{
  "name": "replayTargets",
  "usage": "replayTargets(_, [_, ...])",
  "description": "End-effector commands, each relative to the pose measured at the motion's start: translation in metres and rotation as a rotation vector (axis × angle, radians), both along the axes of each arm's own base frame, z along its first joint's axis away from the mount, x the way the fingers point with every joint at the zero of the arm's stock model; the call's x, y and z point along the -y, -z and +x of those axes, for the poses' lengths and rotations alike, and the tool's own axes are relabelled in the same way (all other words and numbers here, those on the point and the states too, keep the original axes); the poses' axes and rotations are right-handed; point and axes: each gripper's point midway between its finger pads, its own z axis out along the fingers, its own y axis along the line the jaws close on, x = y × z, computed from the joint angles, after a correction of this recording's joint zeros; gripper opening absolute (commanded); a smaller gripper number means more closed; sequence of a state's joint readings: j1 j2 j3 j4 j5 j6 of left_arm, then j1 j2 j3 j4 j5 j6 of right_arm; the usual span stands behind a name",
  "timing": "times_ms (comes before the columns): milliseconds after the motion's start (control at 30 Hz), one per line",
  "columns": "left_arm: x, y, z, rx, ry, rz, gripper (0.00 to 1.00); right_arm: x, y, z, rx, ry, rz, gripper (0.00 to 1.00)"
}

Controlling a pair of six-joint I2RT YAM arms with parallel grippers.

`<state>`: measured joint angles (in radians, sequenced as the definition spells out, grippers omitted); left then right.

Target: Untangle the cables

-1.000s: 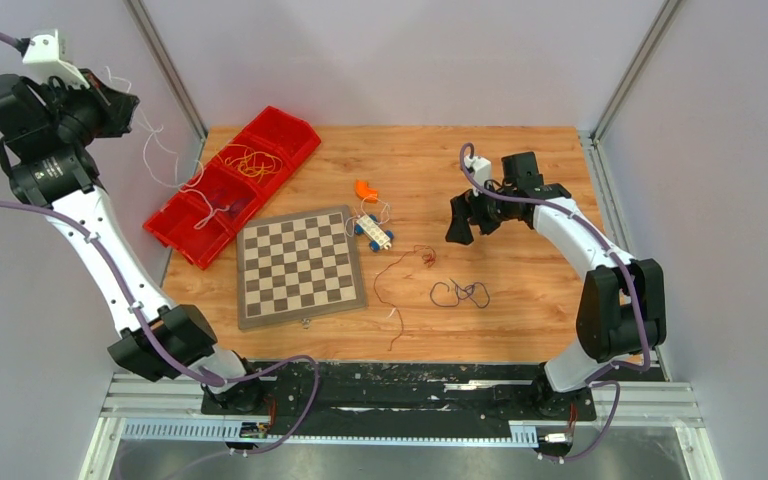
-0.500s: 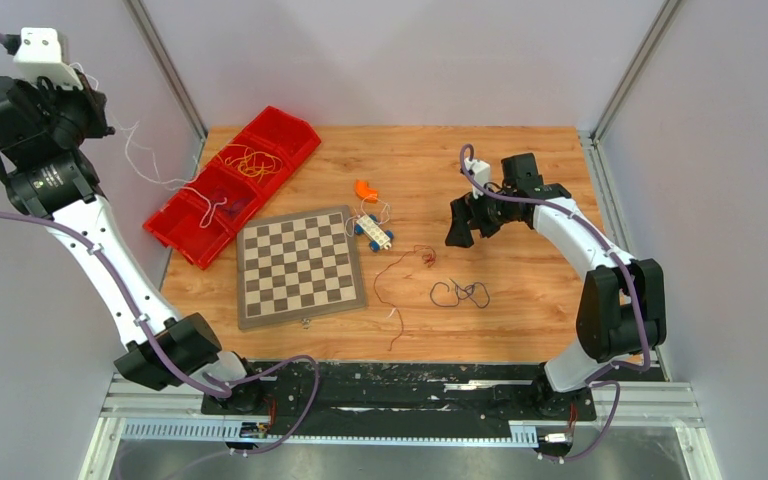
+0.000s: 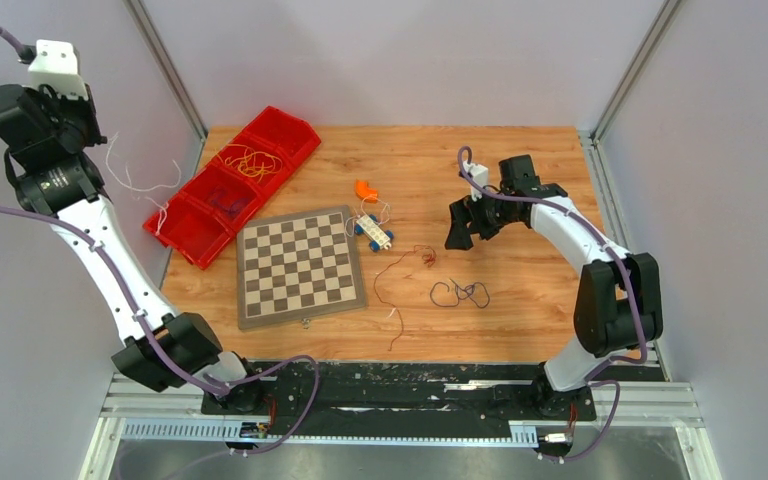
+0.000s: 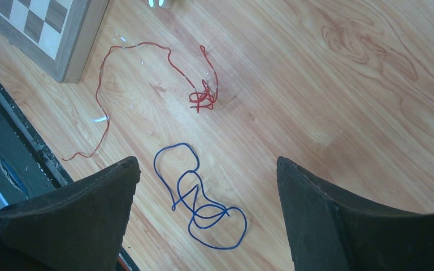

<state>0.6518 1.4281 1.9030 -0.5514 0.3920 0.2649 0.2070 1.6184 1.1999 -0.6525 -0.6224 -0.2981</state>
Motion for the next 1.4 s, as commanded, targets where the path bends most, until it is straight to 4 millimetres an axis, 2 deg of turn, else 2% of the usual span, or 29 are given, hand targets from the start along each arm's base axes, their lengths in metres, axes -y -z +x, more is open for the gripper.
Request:
replayTargets(0, [-0.012, 0.009, 0.001, -0.019, -0.007, 0.112, 0.00, -0.005, -0.009, 0.007, 0.023, -0.021, 0.021, 0.89])
replayTargets(33, [-0.012, 0.024, 0.004, -0.044, 0.013, 0.112, 0.00, -0.005, -0.009, 0.007, 0.021, -0.021, 0.022, 0.89])
replayTargets(67, [-0.008, 0.026, 0.007, -0.038, 0.042, 0.122, 0.00, -0.006, -0.008, 0.007, 0.017, -0.021, 0.021, 0.89])
replayTargets(100, [-0.008, 0.042, 0.010, -0.061, 0.056, 0.110, 0.00, -0.006, -0.007, 0.007, 0.011, -0.019, 0.021, 0.89])
replayTargets(233, [-0.005, 0.075, 0.015, -0.102, 0.093, 0.061, 0.00, -0.004, -0.005, 0.005, 0.007, -0.020, 0.012, 0.89])
replayTargets(333, [-0.002, 0.114, 0.015, -0.175, 0.111, -0.018, 0.00, -0.004, -0.002, 0.004, -0.002, -0.020, 0.009, 0.89])
replayTargets(367, [0.000, 0.122, 0.015, -0.187, 0.119, -0.031, 0.00, -0.004, -0.002, 0.004, -0.004, -0.019, 0.010, 0.89])
replayTargets(400, [0.005, 0.139, 0.015, -0.212, 0.143, -0.060, 0.00, -0.004, -0.001, 0.003, -0.009, -0.019, 0.010, 0.89])
replayTargets(533, [0.016, 0.181, 0.016, -0.269, 0.186, -0.104, 0.00, -0.005, 0.001, 0.002, -0.024, -0.019, 0.016, 0.89])
replayTargets(733, [0.003, 0.223, 0.028, -0.321, 0.159, -0.131, 0.00, -0.003, 0.004, -0.002, -0.037, -0.021, 0.006, 0.89])
replayTargets(867, [-0.011, 0.231, 0.041, -0.324, 0.136, -0.122, 0.00, -0.003, 0.007, -0.004, -0.055, -0.020, 0.003, 0.89])
replayTargets(933, [-0.022, 0.224, 0.049, -0.296, 0.111, -0.092, 0.00, -0.002, 0.007, -0.003, -0.059, -0.020, 0.000, 0.89])
replayTargets(1067, [-0.042, 0.190, 0.059, -0.191, 0.044, 0.016, 0.00, -0.002, 0.007, -0.001, -0.069, -0.018, -0.003, 0.89])
replayTargets(1100, [-0.045, 0.187, 0.059, -0.183, 0.033, 0.039, 0.00, -0.003, 0.007, -0.001, -0.072, -0.018, -0.004, 0.89])
replayTargets(1133, [-0.047, 0.176, 0.060, -0.148, 0.026, 0.074, 0.00, -0.003, 0.006, 0.000, -0.075, -0.018, -0.004, 0.89])
replayTargets(1167, [-0.048, 0.176, 0.059, -0.146, 0.024, 0.091, 0.00, -0.003, 0.006, 0.000, -0.077, -0.017, -0.005, 0.89])
replayTargets(1200, [-0.048, 0.167, 0.060, -0.116, 0.026, 0.123, 0.00, -0.003, 0.006, 0.001, -0.079, -0.017, -0.004, 0.89])
replayTargets(1267, [-0.047, 0.161, 0.059, -0.093, 0.025, 0.160, 0.00, -0.003, 0.007, 0.001, -0.088, -0.017, -0.004, 0.88])
replayTargets(1333, [-0.044, 0.167, 0.058, -0.093, 0.040, 0.174, 0.00, -0.004, 0.008, 0.001, -0.099, -0.016, -0.005, 0.88])
replayTargets(1367, [-0.042, 0.176, 0.057, -0.110, 0.055, 0.170, 0.00, -0.004, 0.009, 0.001, -0.106, -0.014, -0.005, 0.88])
